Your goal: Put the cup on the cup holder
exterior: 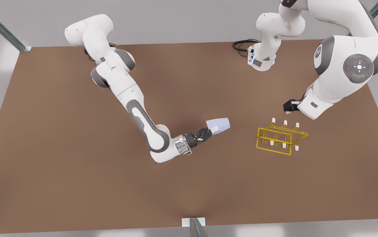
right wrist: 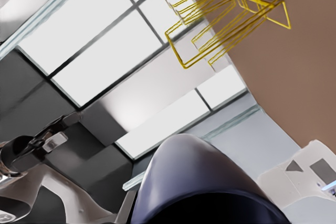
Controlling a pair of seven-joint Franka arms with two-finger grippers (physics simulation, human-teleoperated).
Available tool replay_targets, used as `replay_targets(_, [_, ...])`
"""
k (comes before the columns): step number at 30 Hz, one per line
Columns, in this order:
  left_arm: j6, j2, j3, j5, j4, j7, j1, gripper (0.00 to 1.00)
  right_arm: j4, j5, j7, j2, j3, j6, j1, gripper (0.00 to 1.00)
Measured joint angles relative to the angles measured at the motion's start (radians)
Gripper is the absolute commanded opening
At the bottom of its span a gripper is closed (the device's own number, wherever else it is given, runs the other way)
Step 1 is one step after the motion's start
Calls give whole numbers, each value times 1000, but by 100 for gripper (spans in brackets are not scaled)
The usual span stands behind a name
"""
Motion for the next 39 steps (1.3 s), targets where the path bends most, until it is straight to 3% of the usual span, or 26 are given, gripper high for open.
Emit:
replay_targets(7, [0,0,0,-1,0,0,0,100,6,63,-128,49,-28,64,79,21])
replay_targets(14, [0,6,0,0,0,0,0,100,5,73,-247,71,-130,101,131,21])
replay_targets(18, [1,7,0,0,0,0,0,100,4,71,-302,71,-241,119,173,21])
replay_targets(32, [0,15,0,-1,0,-1,0,100,-1,23,-403,61,-379,145,244,22])
replay_targets(33, [0,15,0,-1,0,-1,0,100,-1,20,-407,62,-388,148,251,29])
replay_targets(34, [0,17,0,-1,0,-1,0,100,-1,17,-410,62,-392,151,255,48])
replay_targets(37, [0,20,0,0,0,-2,0,100,-1,13,-419,62,-410,159,260,63])
replay_targets(38, [0,20,0,0,0,-2,0,100,-1,12,-422,62,-415,161,261,90])
replay_targets(39, [0,20,0,0,0,-2,-2,100,-1,11,-426,61,-422,163,261,100])
